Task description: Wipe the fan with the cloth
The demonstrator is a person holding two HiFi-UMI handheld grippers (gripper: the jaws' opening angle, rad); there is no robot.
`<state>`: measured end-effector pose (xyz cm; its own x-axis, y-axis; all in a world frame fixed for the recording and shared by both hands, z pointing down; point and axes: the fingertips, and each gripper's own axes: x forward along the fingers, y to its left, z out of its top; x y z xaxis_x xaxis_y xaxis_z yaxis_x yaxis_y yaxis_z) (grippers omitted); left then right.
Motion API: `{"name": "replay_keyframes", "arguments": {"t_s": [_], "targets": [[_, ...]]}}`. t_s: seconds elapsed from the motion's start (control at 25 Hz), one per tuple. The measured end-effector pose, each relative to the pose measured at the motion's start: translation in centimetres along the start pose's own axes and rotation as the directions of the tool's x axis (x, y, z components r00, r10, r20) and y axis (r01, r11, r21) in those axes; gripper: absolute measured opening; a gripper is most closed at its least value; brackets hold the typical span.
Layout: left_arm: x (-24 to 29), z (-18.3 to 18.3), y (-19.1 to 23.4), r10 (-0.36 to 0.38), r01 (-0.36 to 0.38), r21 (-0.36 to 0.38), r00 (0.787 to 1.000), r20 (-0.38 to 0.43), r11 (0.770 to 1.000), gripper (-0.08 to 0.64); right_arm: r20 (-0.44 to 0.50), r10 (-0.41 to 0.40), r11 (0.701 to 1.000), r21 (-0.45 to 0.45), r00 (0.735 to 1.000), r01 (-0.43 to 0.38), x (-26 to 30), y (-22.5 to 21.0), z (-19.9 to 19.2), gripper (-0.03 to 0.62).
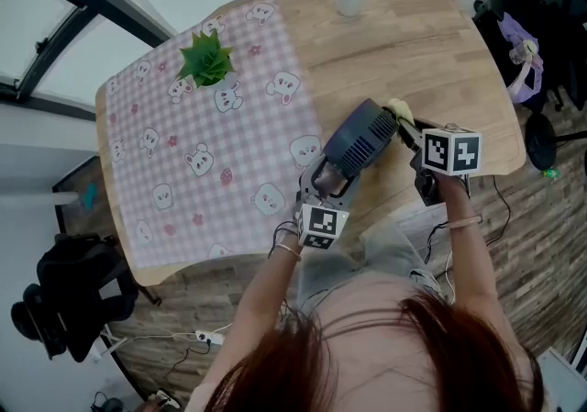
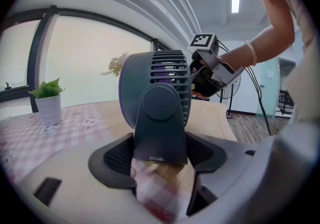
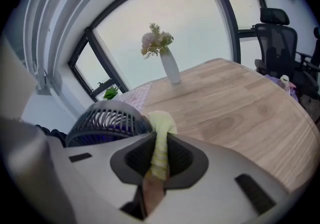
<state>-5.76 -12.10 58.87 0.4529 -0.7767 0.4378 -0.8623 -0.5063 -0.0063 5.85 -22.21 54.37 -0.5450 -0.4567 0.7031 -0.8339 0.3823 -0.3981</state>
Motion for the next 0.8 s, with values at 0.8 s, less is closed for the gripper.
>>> {"name": "replay_keyframes", "arguments": {"t_s": [0.8], "targets": [[-0.2,0.0,-0.1,-0.001,0.001,0.002,1.0,-0.008,1.0,0.311,0.292,0.093,0.994,0.026,0.952,-0.105,-7.1,3.5,1.5,0.048]]}}
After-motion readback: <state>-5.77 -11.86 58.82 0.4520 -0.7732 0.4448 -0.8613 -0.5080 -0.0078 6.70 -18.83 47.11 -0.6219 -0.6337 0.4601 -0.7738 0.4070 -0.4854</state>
